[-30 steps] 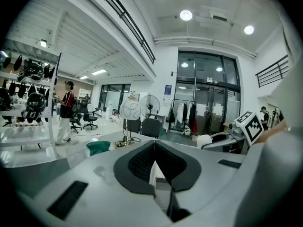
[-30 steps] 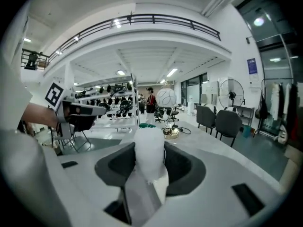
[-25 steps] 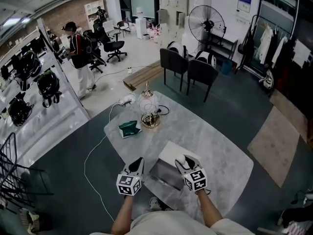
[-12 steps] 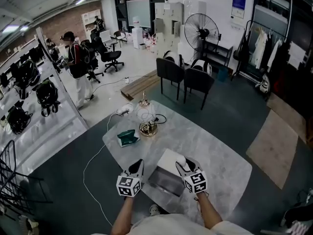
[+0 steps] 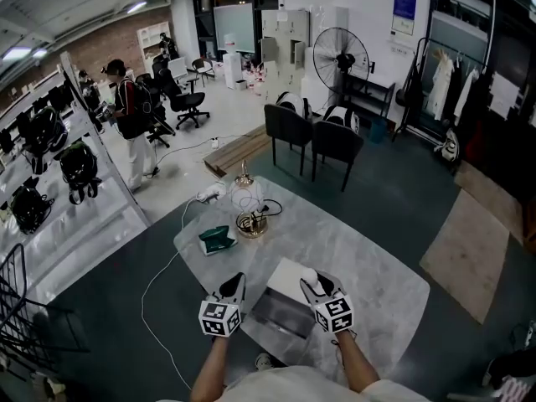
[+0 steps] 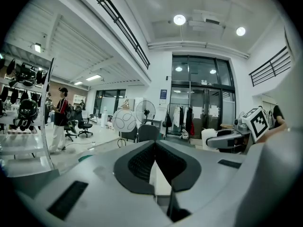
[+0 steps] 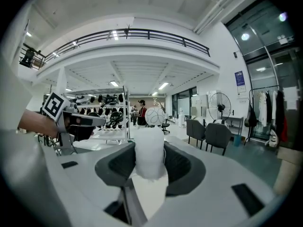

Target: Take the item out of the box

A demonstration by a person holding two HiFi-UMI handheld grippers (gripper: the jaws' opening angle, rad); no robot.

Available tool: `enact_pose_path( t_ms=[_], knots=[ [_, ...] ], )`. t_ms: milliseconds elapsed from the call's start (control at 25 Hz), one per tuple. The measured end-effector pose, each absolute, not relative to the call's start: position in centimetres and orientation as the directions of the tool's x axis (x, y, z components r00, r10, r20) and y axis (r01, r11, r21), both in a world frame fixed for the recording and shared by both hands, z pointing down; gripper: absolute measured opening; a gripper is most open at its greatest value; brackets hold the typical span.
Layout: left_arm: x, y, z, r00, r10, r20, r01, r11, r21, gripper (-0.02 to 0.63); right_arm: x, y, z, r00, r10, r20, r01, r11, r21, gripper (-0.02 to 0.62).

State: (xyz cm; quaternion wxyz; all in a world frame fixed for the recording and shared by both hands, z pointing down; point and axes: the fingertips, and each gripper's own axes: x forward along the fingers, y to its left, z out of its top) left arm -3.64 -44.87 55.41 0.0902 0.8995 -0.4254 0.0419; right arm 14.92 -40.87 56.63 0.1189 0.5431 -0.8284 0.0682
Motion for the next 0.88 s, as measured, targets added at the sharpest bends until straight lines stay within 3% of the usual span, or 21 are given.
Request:
enact_pose_path(
  t_ms=[880],
  knots=[
    [-3.48, -44.14, 56.02, 0.635, -0.755, 0.164, -0.772, -0.621, 0.133, 0.015, 14.50, -40.58, 56.50, -0.384, -0.886, 0.261, -0.915, 0.403, 0.022, 0.173]
  ],
)
